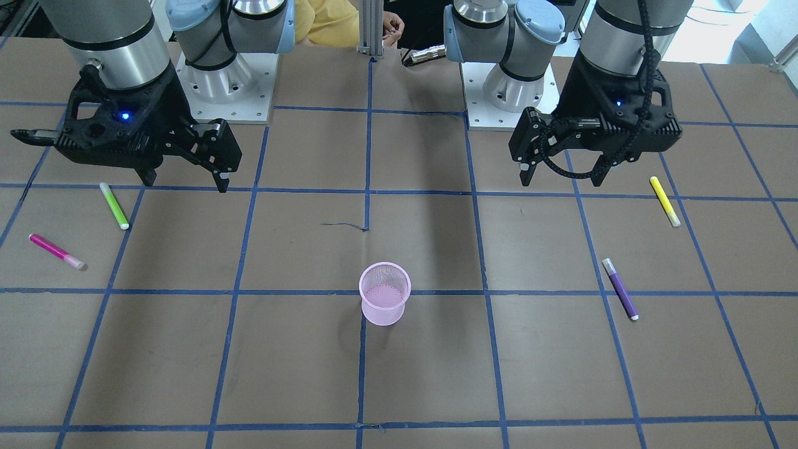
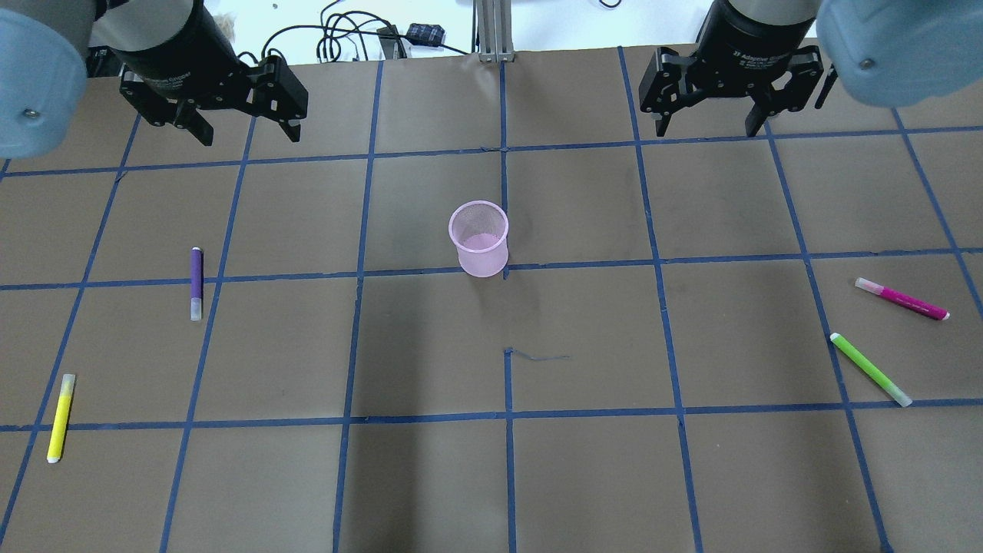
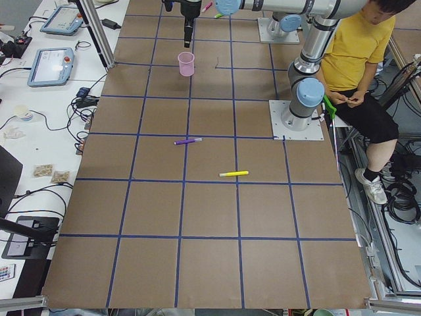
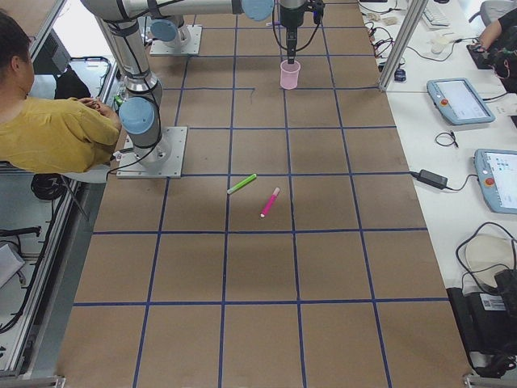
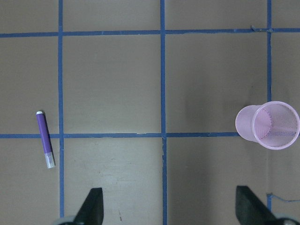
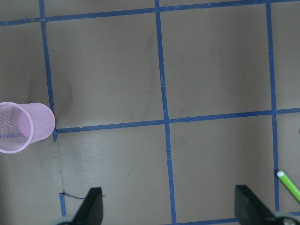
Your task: Insert purple and pink pens into pink cup
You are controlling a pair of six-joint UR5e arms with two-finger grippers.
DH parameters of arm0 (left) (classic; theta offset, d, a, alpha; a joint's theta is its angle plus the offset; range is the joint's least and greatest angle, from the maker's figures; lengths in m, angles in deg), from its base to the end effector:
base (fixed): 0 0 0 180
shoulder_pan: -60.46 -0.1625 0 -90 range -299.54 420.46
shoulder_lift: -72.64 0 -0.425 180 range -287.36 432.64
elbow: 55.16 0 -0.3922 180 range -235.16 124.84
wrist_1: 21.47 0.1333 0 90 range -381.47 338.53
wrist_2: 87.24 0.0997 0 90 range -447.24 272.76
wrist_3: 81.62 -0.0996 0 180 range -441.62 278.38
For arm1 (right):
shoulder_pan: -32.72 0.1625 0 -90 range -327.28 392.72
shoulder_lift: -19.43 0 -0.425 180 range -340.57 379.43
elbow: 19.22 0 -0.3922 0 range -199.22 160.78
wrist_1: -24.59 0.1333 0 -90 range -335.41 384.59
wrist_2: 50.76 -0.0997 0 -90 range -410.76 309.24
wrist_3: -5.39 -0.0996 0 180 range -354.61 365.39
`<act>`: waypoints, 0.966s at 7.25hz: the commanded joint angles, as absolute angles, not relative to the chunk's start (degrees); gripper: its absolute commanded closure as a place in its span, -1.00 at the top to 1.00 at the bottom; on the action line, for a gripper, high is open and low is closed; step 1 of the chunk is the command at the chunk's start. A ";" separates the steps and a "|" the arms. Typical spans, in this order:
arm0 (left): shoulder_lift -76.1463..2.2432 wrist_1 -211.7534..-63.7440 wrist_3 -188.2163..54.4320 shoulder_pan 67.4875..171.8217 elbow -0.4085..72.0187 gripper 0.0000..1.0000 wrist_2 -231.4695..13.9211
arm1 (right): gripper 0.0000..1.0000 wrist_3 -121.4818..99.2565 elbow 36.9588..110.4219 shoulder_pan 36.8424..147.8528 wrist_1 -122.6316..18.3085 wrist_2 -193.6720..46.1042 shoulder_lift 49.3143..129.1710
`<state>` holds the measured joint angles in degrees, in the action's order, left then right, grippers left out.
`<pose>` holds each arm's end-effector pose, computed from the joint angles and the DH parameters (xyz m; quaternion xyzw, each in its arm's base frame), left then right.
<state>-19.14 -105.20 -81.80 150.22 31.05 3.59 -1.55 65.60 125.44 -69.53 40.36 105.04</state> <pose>-0.1297 -0.5187 0.5169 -0.0010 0.9974 -0.0722 0.0075 0.1565 -0.5257 0.5010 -0.0372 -0.9983 0.0435 0.0061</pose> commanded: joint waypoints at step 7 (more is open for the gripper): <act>-32.88 -110.59 -83.99 131.59 32.47 1.00 3.81 | 1.00 21.00 67.53 125.09 -70.33 47.19 107.23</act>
<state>-28.37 -110.88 -83.50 135.59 33.05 3.73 14.65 67.04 125.30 -69.82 43.04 106.20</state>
